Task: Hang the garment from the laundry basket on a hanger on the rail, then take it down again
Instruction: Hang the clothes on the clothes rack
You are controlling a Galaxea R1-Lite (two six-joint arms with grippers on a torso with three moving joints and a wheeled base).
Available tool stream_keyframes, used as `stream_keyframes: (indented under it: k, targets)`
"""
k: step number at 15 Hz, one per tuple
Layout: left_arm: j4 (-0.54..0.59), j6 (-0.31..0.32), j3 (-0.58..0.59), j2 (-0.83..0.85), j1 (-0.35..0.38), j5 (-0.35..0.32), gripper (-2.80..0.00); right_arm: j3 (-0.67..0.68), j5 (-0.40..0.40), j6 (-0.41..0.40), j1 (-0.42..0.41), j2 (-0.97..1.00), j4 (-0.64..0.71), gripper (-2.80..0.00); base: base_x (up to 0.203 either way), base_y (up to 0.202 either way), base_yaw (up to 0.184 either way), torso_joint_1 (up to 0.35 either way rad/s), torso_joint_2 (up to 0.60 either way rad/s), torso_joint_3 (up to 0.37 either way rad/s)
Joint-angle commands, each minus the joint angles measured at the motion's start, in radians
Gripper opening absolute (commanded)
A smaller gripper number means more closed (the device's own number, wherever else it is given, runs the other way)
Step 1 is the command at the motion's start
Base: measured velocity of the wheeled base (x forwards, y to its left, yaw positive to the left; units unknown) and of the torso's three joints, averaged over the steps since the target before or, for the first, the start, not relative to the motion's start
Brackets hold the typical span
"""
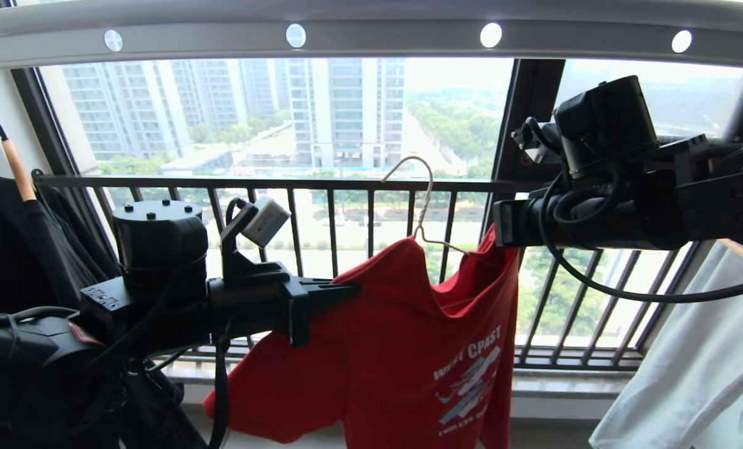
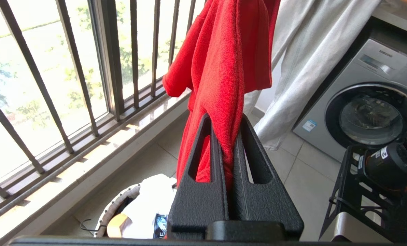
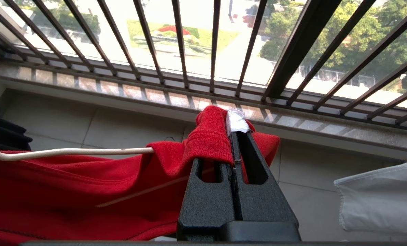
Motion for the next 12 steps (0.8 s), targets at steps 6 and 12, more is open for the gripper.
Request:
stream_keyframes:
  k: [6, 12]
  targets:
    - [-0.285, 0.002, 0.053, 0.079, -0.173, 0.299, -2.80, -0.121, -0.214, 0.002, 0.054, 0.062, 0.005, -2.80, 0.000, 0.000, 0.000, 0.000, 0.00, 0.000]
    - [-0.298, 0.105, 0.080, 0.108, -0.240, 0.421, -2.80, -0.197, -0.319, 0.008, 0.074, 0.097, 0.041, -2.80, 0.000, 0.000, 0.000, 0.000, 0.00, 0.000]
